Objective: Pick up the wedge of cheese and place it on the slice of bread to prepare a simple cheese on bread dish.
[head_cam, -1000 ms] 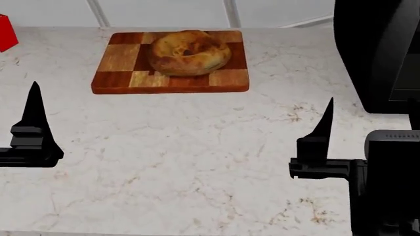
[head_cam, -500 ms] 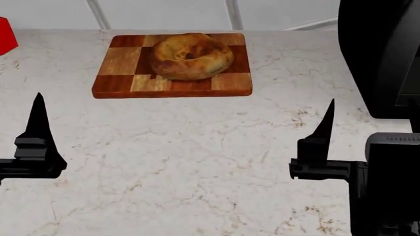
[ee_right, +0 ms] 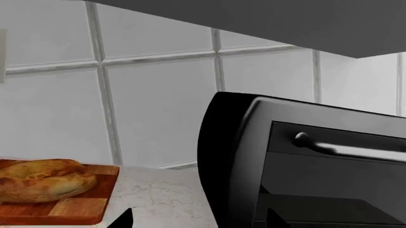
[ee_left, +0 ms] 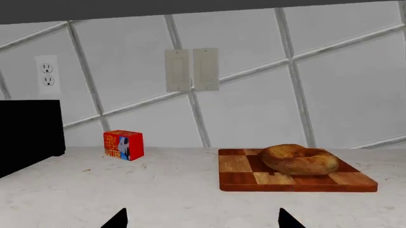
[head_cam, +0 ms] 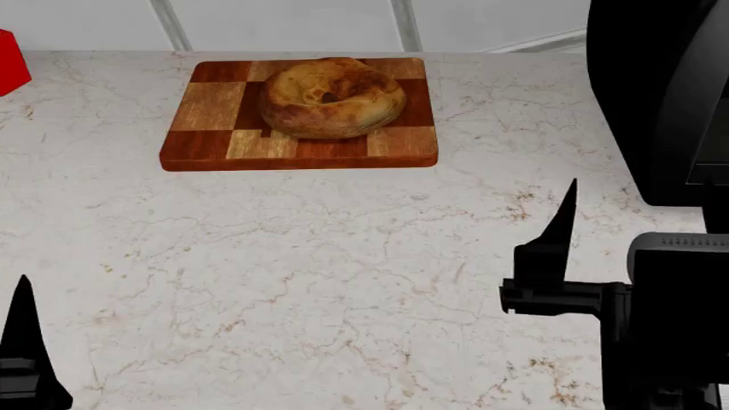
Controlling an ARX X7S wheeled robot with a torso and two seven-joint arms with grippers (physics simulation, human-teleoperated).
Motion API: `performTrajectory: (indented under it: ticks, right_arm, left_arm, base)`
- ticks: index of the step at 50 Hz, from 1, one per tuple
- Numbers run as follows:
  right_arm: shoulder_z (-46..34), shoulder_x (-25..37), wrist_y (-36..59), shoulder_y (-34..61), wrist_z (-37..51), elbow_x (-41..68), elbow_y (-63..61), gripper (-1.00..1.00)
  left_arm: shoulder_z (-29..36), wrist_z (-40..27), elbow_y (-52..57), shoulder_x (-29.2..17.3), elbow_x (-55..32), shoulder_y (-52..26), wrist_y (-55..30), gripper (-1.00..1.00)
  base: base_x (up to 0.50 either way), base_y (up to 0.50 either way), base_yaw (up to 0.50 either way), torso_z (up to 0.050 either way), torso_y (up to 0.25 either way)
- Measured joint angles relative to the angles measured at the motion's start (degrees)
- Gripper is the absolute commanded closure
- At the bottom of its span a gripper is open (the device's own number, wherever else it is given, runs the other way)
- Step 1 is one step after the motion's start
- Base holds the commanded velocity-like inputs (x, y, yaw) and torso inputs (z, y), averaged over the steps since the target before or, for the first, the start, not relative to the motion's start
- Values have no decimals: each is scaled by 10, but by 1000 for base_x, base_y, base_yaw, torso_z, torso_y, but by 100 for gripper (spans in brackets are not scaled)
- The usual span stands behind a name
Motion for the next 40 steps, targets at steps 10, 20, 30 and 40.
performTrajectory:
  ticks: [10,20,30,40]
  right_arm:
    - [-6,0,-2,-3,6,-7,14,-100]
    - [-9,-1,3,-4,11,-8,23,-100]
    - [-7,-2,10,-4,18,-8,29,-100]
    - [-4,-3,23,-3,26,-8,30,-100]
  left_arm:
    - [-46,-29,42,0,-30,47,-46,-100]
    - [-83,-51,59,1,-51,79,-79,-100]
    - [-117,-64,65,3,-77,105,-105,-100]
    - [-127,-70,45,-2,-76,131,-105,-100]
  base:
    - [0,0,0,0,0]
    - [0,0,0,0,0]
    - [0,0,0,0,0]
    - [0,0,0,0,0]
